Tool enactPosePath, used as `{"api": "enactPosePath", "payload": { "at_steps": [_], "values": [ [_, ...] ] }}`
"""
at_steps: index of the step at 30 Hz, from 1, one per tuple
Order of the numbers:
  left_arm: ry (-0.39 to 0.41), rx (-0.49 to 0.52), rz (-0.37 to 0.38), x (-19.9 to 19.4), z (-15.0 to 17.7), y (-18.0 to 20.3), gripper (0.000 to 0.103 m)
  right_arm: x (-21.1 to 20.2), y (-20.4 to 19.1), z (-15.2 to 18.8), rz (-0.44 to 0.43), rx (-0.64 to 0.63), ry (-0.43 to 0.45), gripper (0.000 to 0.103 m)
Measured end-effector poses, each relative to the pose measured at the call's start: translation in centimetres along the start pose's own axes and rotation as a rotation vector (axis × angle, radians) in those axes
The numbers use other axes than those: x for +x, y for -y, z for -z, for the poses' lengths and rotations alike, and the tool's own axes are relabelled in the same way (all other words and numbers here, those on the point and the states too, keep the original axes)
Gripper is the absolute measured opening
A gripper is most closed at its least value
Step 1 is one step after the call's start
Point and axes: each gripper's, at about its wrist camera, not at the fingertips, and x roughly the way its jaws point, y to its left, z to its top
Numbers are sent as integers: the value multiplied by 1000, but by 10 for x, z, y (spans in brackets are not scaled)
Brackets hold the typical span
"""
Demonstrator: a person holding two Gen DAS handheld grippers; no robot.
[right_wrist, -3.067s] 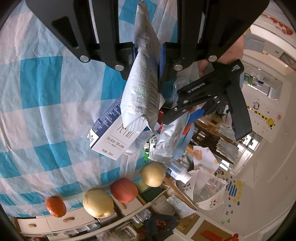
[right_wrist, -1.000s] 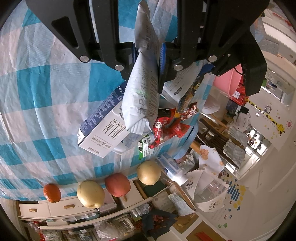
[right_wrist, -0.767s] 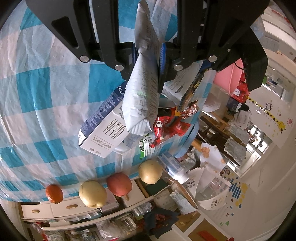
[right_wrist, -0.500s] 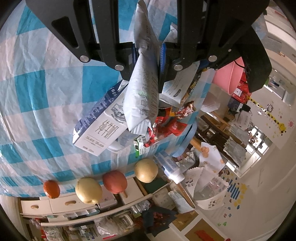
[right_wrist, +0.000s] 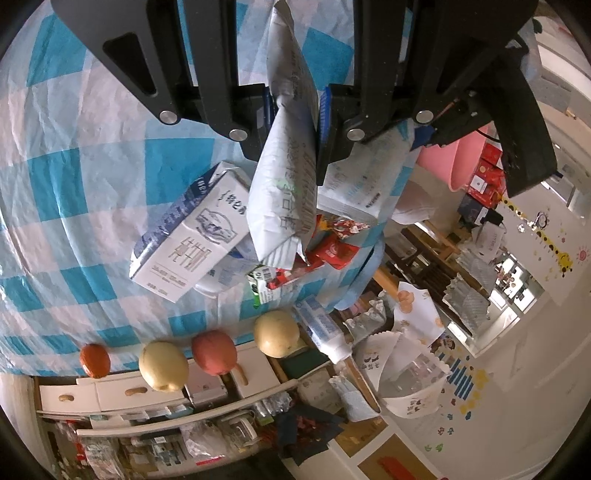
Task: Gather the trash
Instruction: 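Carry both packets to the pink bin and open both tools to drop them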
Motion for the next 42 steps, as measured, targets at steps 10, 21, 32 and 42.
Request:
{"api": "enactPosePath", "payload": {
  "at_steps": [10,21,32,42],
  "values": [
    [143,-144,-50,-61,-12,-63,59,6,-49,-9,-90,-14,2,19],
    [262,-411,-308,-131,7,-176,59,38,-167,-16,-241,-138,-40,19],
    [307,-608,-426,-162,32,-246,59,100,-282,4,-346,-260,-131,19],
    [283,-680,-629,-170,42,-272,80,157,-293,33,-292,-225,-226,61]
  ]
}}
